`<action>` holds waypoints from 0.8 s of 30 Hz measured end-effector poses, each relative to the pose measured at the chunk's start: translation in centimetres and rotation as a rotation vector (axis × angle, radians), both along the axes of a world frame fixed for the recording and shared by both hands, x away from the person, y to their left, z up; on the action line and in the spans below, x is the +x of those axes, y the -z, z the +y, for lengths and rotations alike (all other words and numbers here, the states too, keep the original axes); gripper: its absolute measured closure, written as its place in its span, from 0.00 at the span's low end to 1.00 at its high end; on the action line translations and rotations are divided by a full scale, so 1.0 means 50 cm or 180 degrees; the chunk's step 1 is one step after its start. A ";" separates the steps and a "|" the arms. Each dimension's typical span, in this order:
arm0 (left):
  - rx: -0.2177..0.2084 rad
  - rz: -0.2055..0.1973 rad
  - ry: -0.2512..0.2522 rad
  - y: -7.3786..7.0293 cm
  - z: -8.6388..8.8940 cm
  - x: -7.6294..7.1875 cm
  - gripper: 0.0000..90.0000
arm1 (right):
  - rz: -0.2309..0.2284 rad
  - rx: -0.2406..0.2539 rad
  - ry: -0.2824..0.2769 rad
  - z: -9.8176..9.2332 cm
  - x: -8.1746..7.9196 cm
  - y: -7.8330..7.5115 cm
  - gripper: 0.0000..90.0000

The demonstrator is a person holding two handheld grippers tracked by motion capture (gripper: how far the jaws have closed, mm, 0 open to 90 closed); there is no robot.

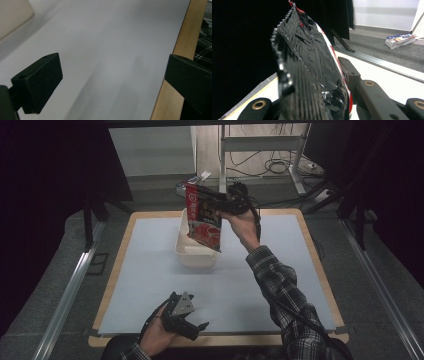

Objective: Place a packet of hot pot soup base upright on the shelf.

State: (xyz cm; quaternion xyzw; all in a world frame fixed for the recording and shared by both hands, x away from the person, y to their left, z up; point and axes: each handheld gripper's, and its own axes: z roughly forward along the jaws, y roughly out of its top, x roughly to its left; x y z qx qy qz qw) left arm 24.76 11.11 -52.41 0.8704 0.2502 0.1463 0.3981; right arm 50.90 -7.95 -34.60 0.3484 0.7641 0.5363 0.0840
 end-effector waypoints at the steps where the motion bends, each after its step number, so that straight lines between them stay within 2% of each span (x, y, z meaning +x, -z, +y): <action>1: 0.0000 0.0000 0.0000 0.000 0.000 0.000 0.01 | 0.0000 -0.0004 -0.0009 0.004 0.002 0.001 0.78; 13: 0.0032 0.0011 0.0009 0.002 -0.002 0.001 0.01 | 0.0025 -0.0056 -0.0072 0.045 0.002 0.022 0.78; 24: 0.0065 0.0033 0.0026 0.004 -0.005 0.000 0.01 | 0.0075 -0.0121 -0.0049 0.060 0.004 0.053 0.78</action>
